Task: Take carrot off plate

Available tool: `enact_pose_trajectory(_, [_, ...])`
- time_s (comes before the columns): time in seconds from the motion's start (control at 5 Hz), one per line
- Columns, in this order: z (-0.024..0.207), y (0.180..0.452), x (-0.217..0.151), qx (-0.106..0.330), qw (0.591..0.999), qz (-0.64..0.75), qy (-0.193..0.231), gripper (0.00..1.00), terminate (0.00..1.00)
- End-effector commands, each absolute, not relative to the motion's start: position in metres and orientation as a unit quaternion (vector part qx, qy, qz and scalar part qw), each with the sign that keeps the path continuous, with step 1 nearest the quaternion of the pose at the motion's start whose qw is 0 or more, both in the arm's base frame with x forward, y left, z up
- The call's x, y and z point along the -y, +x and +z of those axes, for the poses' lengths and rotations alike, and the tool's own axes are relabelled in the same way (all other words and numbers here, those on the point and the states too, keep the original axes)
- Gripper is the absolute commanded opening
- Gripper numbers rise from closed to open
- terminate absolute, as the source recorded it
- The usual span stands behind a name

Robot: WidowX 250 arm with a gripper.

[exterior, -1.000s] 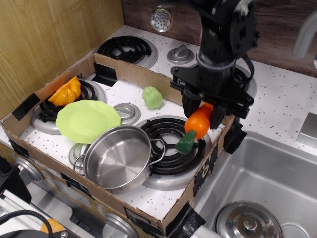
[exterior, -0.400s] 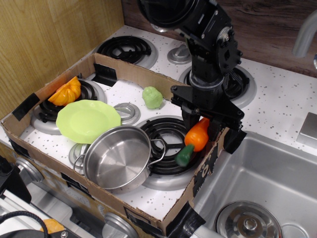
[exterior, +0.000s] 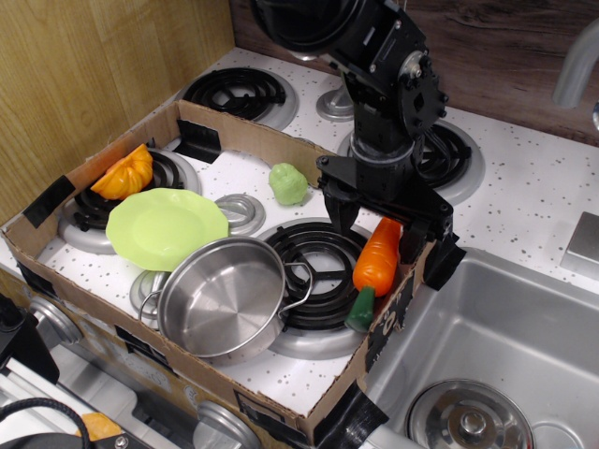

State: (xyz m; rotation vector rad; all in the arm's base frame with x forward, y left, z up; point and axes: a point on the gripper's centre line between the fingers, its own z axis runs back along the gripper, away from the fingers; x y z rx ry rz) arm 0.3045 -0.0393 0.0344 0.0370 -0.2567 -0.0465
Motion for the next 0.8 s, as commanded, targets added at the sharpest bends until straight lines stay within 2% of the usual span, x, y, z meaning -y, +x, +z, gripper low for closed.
enact_pose_trajectory(0.0, [0.116,0.311,0.051,0.148,0.986,-0.015,0.074,1.00,0.00])
enact_pose_trajectory(0.2, [0.131,0.303,0.050,0.152,0.984,-0.020,0.087,1.00,0.00])
enact_pose_trajectory(0.6, [0.138,0.297,0.047,0.143,0.986,-0.020,0.087,1.00,0.00])
